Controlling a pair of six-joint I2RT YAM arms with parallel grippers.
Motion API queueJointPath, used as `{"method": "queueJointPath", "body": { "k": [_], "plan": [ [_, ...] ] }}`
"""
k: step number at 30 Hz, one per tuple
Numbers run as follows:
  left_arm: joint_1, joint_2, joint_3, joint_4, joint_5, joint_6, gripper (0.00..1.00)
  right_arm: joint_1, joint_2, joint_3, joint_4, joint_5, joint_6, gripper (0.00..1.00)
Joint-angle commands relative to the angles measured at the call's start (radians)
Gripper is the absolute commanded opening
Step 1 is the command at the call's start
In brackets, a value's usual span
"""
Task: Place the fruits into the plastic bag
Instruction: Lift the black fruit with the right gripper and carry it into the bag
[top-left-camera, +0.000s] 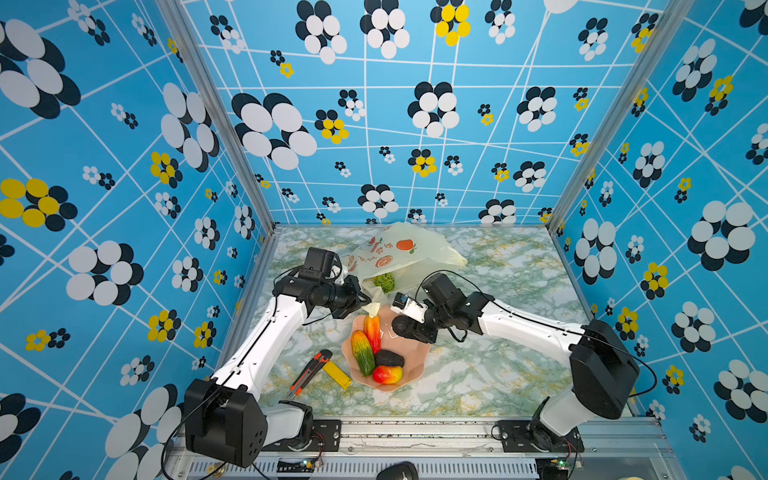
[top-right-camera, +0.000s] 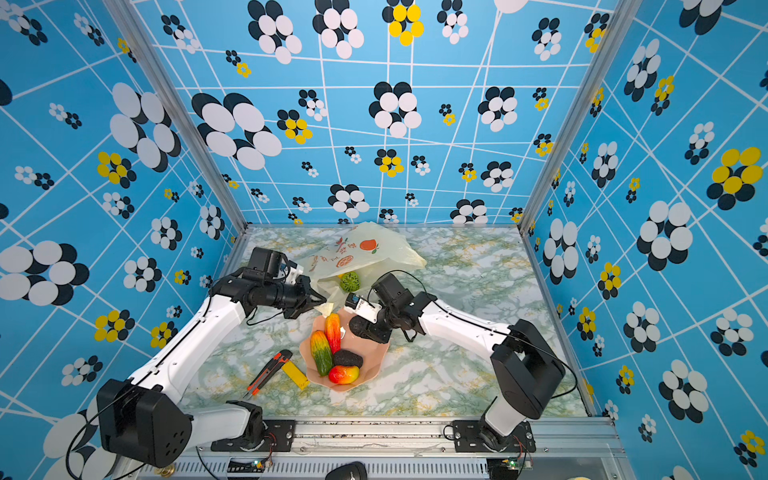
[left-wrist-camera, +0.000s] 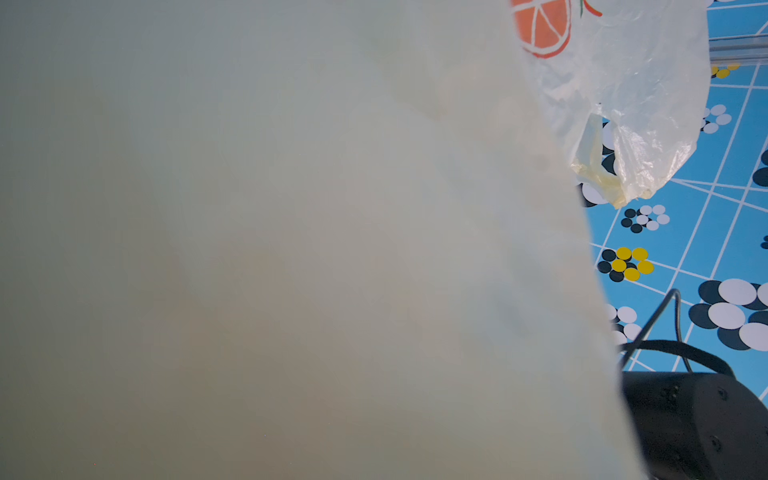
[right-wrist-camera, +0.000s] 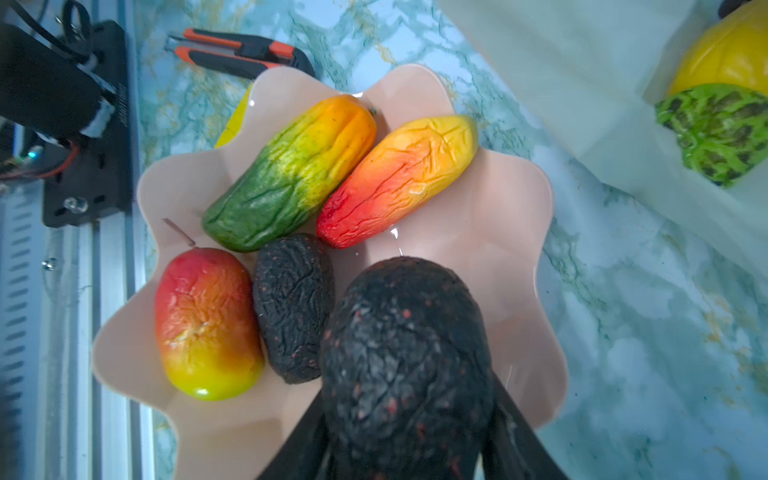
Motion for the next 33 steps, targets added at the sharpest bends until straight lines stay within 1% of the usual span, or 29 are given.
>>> {"method": "queueJointPath", "body": {
  "k": [1,4,8,11,14,18,25,28,33],
  "plan": [
    [-0.013,0.019,0.036,0.021,-0.002,-0.013,0.00,-0.048,-0.082,-0.077,0.115,-0.117,0.206,0.46],
    [-0.026,0.036,0.045,0.029,-0.004,-0.015,0.00,-0.086,-0.153,-0.131,0.171,-0.169,0.331,0.47],
    [-0.047,0.063,0.062,0.043,-0.007,-0.021,0.00,-0.120,-0.227,-0.162,0.212,-0.200,0.471,0.49],
    [-0.066,0.085,0.080,0.050,-0.010,-0.023,0.00,-0.149,-0.240,-0.141,0.202,-0.201,0.555,0.50],
    [-0.081,0.093,0.089,0.051,-0.016,-0.023,0.00,-0.177,-0.203,-0.073,0.153,-0.196,0.607,0.51],
    [-0.088,0.080,0.082,0.051,-0.025,-0.029,0.00,-0.200,-0.094,0.083,0.015,-0.188,0.612,0.51],
    [-0.106,0.046,0.051,0.052,-0.039,-0.044,0.00,-0.207,0.107,0.304,-0.081,-0.160,0.605,0.50],
    [-0.109,0.034,0.042,0.056,-0.041,-0.053,0.00,-0.208,0.181,0.371,-0.107,-0.152,0.596,0.50],
    [-0.115,0.031,0.040,0.060,-0.042,-0.059,0.00,-0.208,0.270,0.429,-0.114,-0.123,0.570,0.49]
  ]
}}
